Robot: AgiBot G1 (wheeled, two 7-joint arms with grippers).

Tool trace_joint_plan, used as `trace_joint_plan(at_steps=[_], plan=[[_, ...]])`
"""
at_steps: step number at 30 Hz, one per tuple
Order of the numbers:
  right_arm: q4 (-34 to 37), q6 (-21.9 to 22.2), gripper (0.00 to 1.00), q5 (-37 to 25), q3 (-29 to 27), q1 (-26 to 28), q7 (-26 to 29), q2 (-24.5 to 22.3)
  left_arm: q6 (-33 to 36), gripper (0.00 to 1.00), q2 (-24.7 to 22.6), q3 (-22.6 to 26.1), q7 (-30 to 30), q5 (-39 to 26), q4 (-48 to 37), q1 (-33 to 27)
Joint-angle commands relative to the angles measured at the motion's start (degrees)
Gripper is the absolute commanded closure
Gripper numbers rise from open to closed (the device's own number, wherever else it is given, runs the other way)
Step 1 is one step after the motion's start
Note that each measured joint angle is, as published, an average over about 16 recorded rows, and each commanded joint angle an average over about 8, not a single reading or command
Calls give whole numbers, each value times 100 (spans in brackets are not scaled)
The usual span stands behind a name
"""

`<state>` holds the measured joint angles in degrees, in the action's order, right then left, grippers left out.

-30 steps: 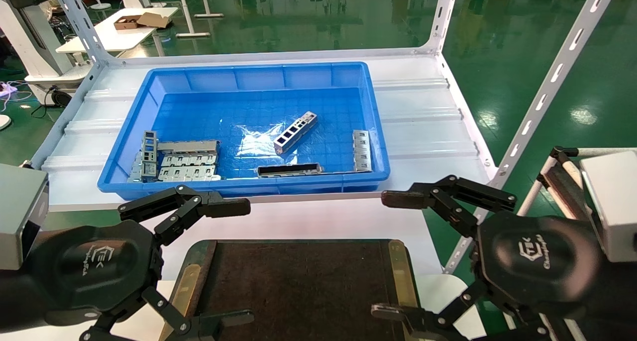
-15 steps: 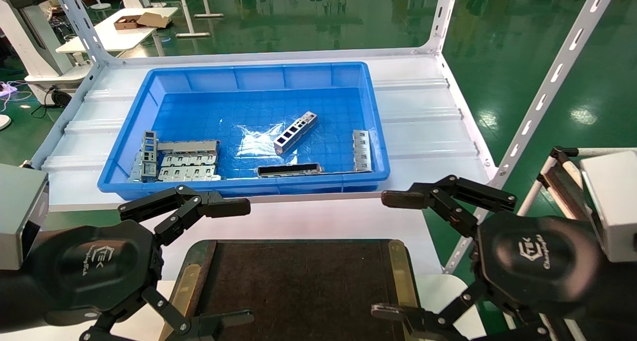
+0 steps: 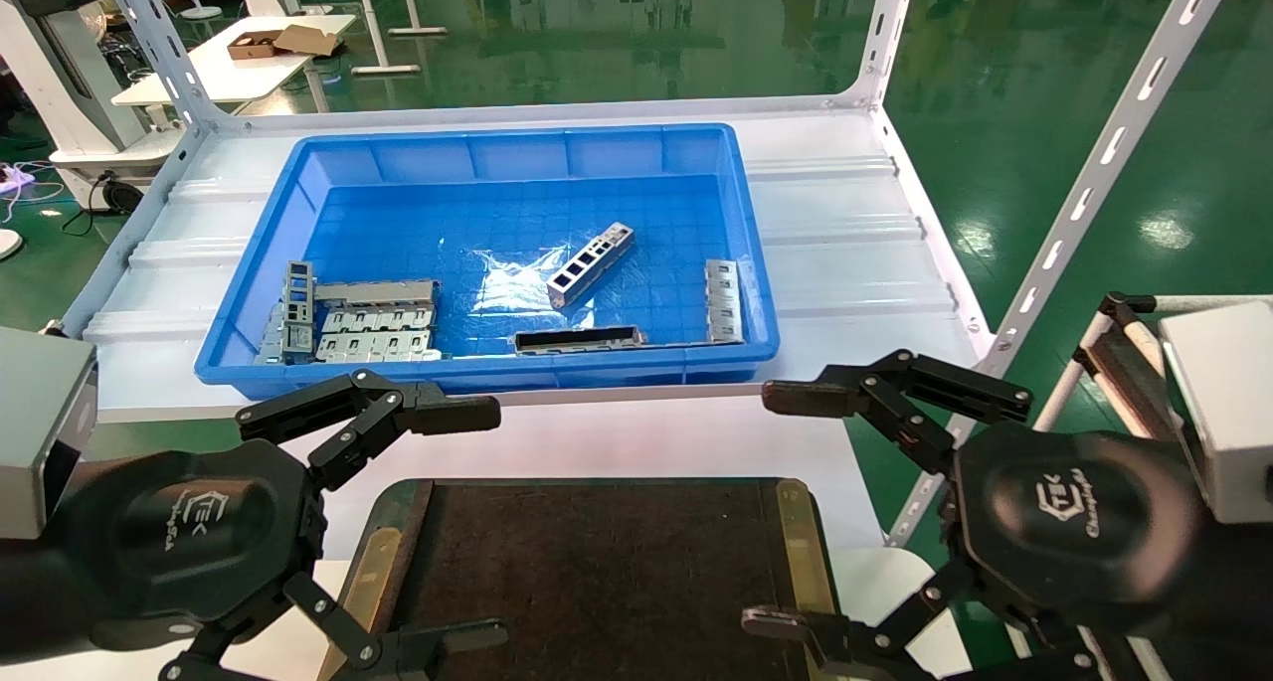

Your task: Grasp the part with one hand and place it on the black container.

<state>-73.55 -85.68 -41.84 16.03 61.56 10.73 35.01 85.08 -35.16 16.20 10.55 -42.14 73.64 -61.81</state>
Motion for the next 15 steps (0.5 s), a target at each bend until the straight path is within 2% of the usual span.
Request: trace_joint_plan(at_steps=[1, 15], plan=[[0, 0, 0, 0, 0, 0, 0, 0, 9, 0, 2, -3, -3, 6, -1, 1], [4, 0, 0, 4, 7, 4, -4, -1, -936, 0, -335, 194, 238, -737, 4, -408]])
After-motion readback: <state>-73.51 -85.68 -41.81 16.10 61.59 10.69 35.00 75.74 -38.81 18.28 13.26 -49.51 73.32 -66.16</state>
